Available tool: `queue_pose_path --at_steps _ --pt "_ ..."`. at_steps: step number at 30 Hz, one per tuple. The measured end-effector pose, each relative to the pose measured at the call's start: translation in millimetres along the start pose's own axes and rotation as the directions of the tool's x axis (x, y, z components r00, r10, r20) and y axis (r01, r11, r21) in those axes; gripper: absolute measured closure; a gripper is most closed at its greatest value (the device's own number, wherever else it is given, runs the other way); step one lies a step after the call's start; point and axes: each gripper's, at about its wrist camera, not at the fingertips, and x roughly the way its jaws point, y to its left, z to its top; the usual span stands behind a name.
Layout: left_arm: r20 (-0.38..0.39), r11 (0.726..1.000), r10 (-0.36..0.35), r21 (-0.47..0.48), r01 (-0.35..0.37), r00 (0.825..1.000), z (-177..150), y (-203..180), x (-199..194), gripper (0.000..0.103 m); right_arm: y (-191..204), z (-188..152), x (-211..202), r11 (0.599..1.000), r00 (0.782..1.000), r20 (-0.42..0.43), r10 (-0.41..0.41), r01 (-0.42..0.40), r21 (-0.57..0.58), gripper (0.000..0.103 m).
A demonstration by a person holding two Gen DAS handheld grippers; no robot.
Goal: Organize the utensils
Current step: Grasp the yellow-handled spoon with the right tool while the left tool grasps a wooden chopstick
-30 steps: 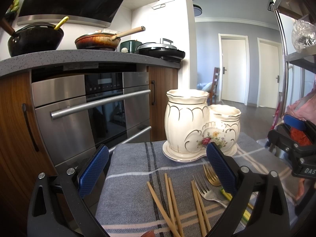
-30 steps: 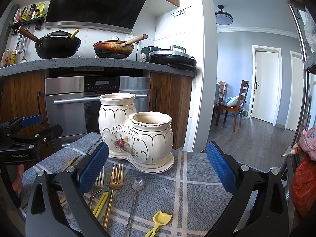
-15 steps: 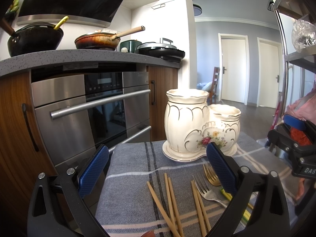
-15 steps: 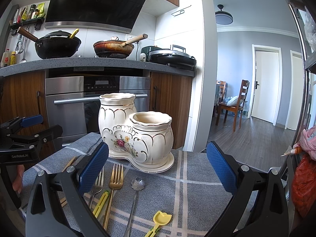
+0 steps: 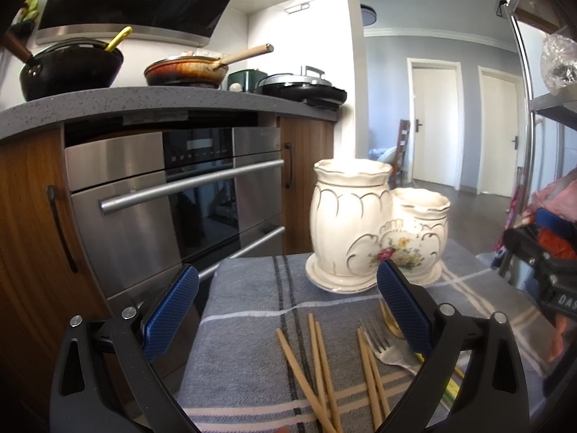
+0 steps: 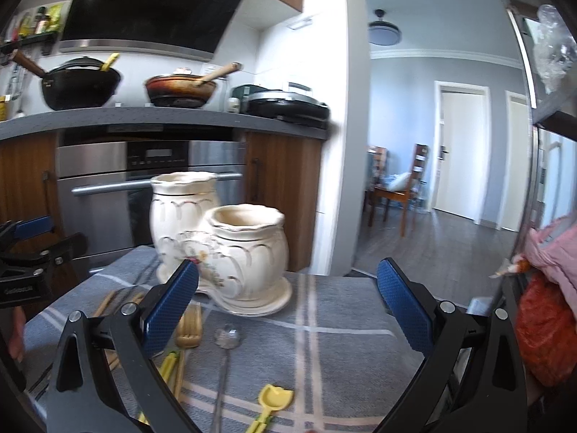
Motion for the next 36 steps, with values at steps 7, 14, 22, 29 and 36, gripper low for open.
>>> queue_pose_path --at_steps 7,14,22,29,36 --pt "-0.094 1.000 -0.001 -0.019 0.000 0.996 12.2 21.6 2.1 0.005 -26.1 4.3 10.8 0.994 0.981 -0.187 -0.057 0.073 0.080 0.005" --pt "-0.321 0.998 -0.015 0.049 0.033 0.947 -3.7 33.5 12.9 0.005 -30.7 -5.3 15.3 0.989 0.907 -0.405 0.115 -0.068 0.127 0.005" --pt "-0.456 0.996 -0.061 0.025 0.081 0.888 -26.6 19.7 29.6 0.017 -20.3 -31.7 15.4 0.984 0.807 -0.564 0.177 -0.126 0.128 0.028" --pt "-0.536 0.996 -0.063 0.023 0.089 0.842 -38.9 9.9 43.8 0.052 -10.5 -42.7 16.9 0.978 0.763 -0.612 0.209 -0.162 0.132 0.050" --pt "-0.576 0.994 -0.072 0.022 0.103 0.815 -45.8 12.5 52.1 0.069 -0.7 -49.9 22.6 0.982 0.737 -0.651 0.184 -0.171 0.084 0.071"
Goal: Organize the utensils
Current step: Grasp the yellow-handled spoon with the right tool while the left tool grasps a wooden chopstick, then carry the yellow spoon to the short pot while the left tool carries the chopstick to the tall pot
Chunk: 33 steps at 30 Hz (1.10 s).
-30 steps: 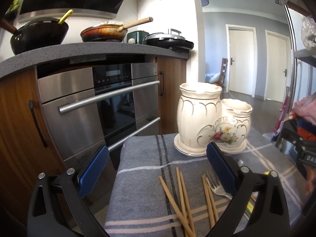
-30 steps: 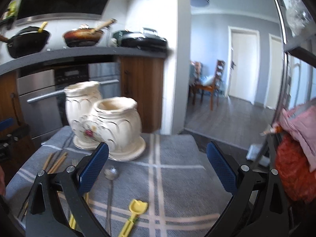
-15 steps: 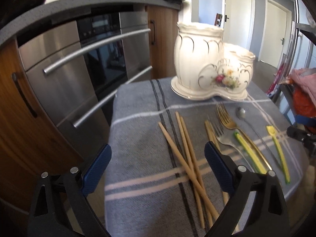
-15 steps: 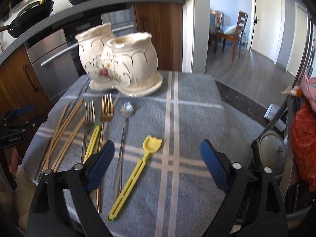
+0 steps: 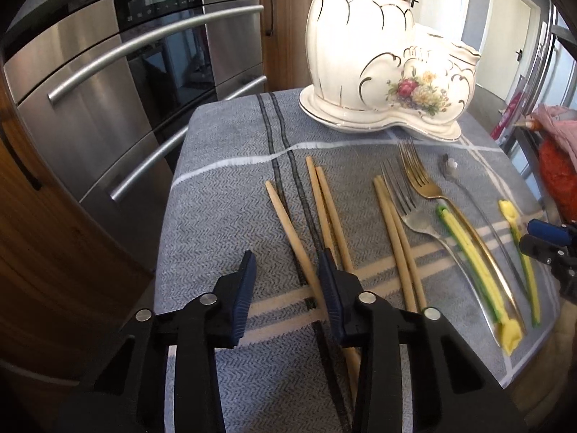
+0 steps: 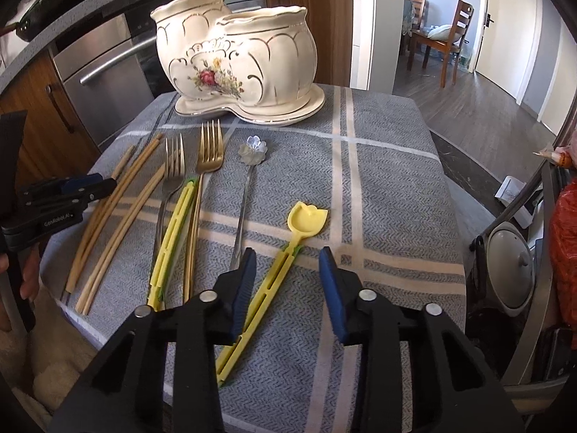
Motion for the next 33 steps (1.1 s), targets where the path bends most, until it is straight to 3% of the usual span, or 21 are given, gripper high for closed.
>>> queue_pose_path --at_steps 5,11,16,18,23,28,33 --pt "-0.020 1.000 0.007 0.012 -0.007 1.000 3.5 3.6 1.0 0.072 -3.6 1.5 2.6 0.999 0.999 -0.012 -0.041 0.041 -0.027 0.076" --pt "-0.058 0.999 -0.017 0.033 0.019 0.998 0.3 -0.7 -3.4 0.072 -11.2 0.2 3.9 1.000 0.998 -0.068 -0.001 0.002 0.013 0.076" --pt "-0.056 0.998 -0.010 0.054 0.013 0.998 -4.0 -4.8 -5.2 0.074 -10.0 0.8 4.9 1.000 0.998 -0.065 0.007 -0.006 0.008 0.077" --pt "-0.041 0.999 -0.005 0.051 0.007 0.999 -3.4 -5.0 -4.0 0.086 -6.9 0.9 6.6 1.000 0.999 -0.045 -0.008 0.008 -0.005 0.084" --pt "-0.018 0.997 -0.020 0.071 0.021 1.000 2.2 -1.5 0.2 0.097 -3.9 1.4 7.3 1.000 1.000 -0.026 0.002 -0.003 -0.022 0.093" --pt "-0.002 0.998 -0.044 0.054 0.044 0.999 4.9 7.1 -1.3 0.097 -7.9 4.7 -2.5 0.999 0.999 0.035 0.040 -0.039 -0.014 0.093" --pt "0.136 0.994 -0.098 0.052 0.092 0.986 14.6 13.2 -30.9 0.097 -16.1 20.7 -29.8 0.994 0.972 0.207 0.108 -0.113 0.011 0.093"
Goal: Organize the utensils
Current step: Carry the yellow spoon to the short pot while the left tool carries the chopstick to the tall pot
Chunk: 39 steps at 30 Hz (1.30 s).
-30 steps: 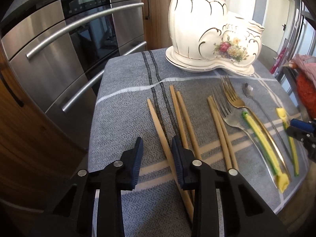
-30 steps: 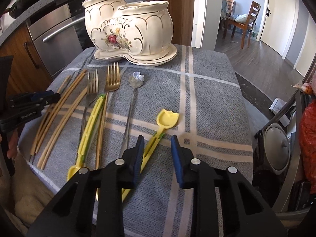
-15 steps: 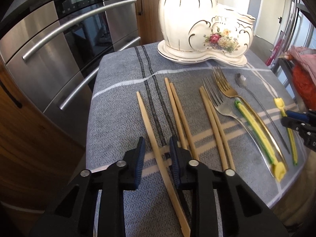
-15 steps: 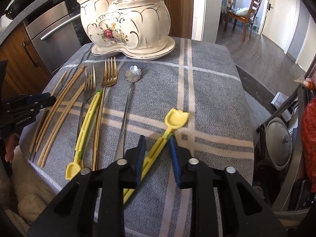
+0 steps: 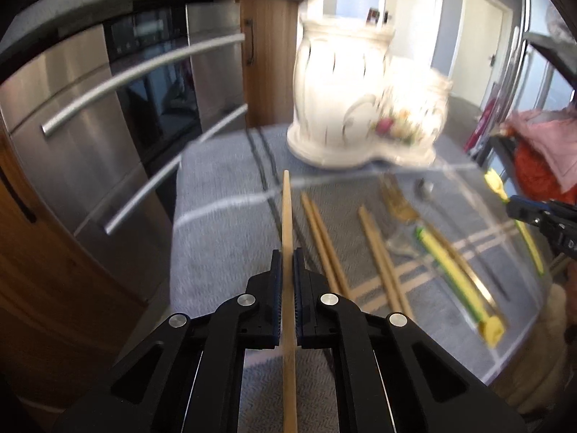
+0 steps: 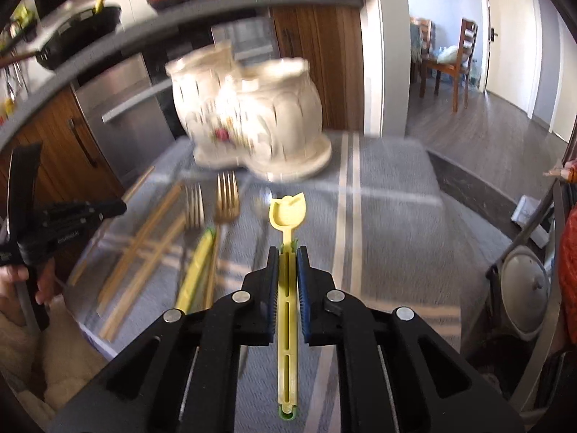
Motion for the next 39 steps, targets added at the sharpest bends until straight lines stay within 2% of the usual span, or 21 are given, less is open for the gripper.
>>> queue_pose_path --at_steps 3,6,8,10,12,14,16,20,24,29,31,37,39 --pt "0.099 1.000 -0.022 -0.019 0.024 0.995 18.0 4.0 -18.2 0.097 -2.3 23.6 -15.2 0.999 0.991 0.132 0.026 -0.029 0.019 0.093" --pt "0.190 0.998 -0.049 -0.024 0.054 0.981 44.4 3.9 -30.6 0.097 -6.9 51.2 -27.6 0.995 0.964 0.259 0.065 -0.082 0.058 0.093" --pt "0.257 0.997 -0.072 -0.019 0.079 0.964 65.1 1.2 -38.3 0.097 -10.7 71.3 -28.2 0.989 0.943 0.323 0.083 -0.117 0.087 0.093" --pt "0.330 0.995 -0.091 -0.012 0.101 0.939 89.7 -3.5 -45.1 0.097 -12.9 92.0 -26.6 0.982 0.917 0.386 0.104 -0.157 0.108 0.093" --pt "0.396 0.991 -0.118 -0.006 0.131 0.911 114.2 -8.4 -48.8 0.097 -14.4 113.1 -19.6 0.974 0.893 0.433 0.124 -0.193 0.119 0.093" --pt "0.462 0.992 -0.115 0.002 0.129 0.879 140.6 -14.5 -49.1 0.097 -16.9 129.0 -13.5 0.969 0.877 0.463 0.130 -0.211 0.128 0.093" --pt "0.500 0.992 -0.112 0.013 0.122 0.859 162.4 -22.1 -43.6 0.097 -19.7 141.7 -3.7 0.963 0.865 0.484 0.131 -0.226 0.144 0.093" --pt "0.532 0.994 -0.092 -0.004 0.111 0.842 197.1 -31.6 -26.2 0.097 -25.6 157.7 23.7 0.952 0.862 0.490 0.133 -0.249 0.180 0.093" --pt "0.559 0.995 -0.055 -0.039 0.093 0.827 214.1 -33.7 -14.0 0.096 -24.8 160.3 42.7 0.957 0.868 0.482 0.121 -0.231 0.176 0.093" --pt "0.563 0.999 -0.029 -0.021 0.049 0.826 219.1 -37.9 13.9 0.097 -23.0 155.0 61.1 0.964 0.882 0.458 0.107 -0.205 0.170 0.093" --pt "0.555 1.000 -0.015 0.002 0.017 0.832 216.8 -42.7 24.7 0.096 -21.9 153.6 67.1 0.968 0.887 0.452 0.096 -0.190 0.166 0.093" --pt "0.539 0.999 -0.032 0.002 0.037 0.842 196.2 -38.9 26.9 0.096 -16.0 148.1 76.4 0.983 0.909 0.410 0.078 -0.138 0.119 0.093" --pt "0.526 1.000 -0.027 0.009 0.026 0.850 186.1 -36.2 23.0 0.096 -15.2 143.0 70.9 0.985 0.912 0.401 0.084 -0.136 0.104 0.093"
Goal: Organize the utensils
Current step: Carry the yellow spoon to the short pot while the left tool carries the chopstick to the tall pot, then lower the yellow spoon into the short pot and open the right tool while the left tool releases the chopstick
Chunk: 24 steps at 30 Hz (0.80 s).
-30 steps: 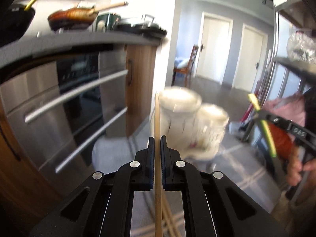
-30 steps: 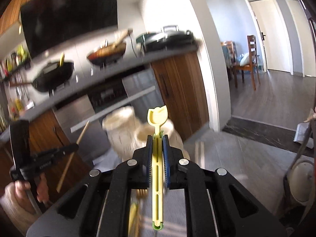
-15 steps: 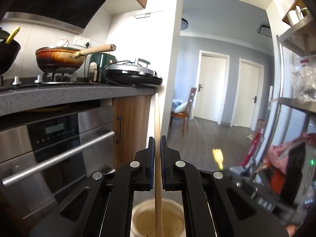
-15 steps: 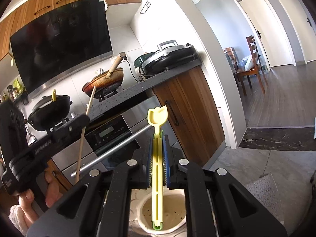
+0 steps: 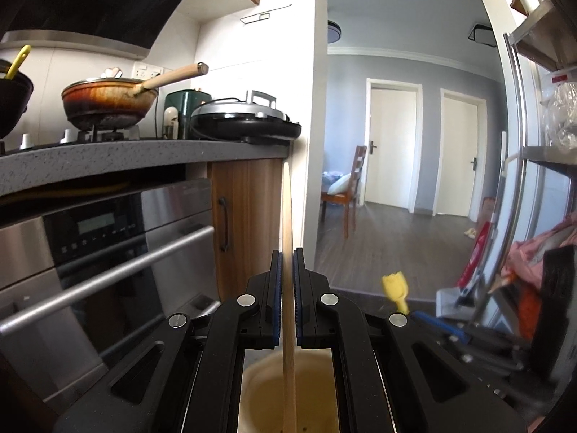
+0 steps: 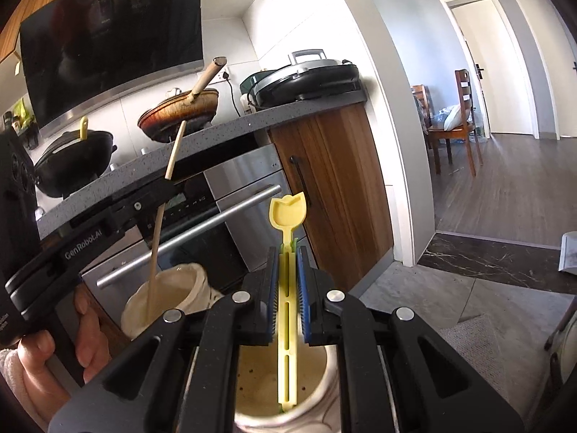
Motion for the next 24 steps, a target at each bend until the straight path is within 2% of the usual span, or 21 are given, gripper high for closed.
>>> queue_pose_path --at_steps 4,10,20,24 --pt "-0.027 1.000 0.003 0.030 -0.002 1.000 -11.2 3.1 -16.9 0.096 0.9 -7.2 -16.8 1.000 1.000 -0.009 -0.016 0.016 -0.025 0.093" --pt "-0.111 0.999 -0.044 0.020 0.047 0.993 -24.1 3.6 -36.9 0.096 1.7 -20.0 -31.5 0.997 0.998 -0.031 -0.049 0.047 -0.053 0.093" --pt "-0.175 0.998 -0.001 0.062 0.012 0.985 -34.8 -3.7 -39.7 0.096 4.3 -28.6 -28.3 0.996 0.996 -0.064 -0.067 0.064 -0.061 0.093" --pt "-0.163 0.997 0.014 0.075 -0.002 0.987 -32.9 -3.6 -44.1 0.081 4.4 -28.3 -32.9 0.995 0.996 -0.056 -0.073 0.069 -0.070 0.090"
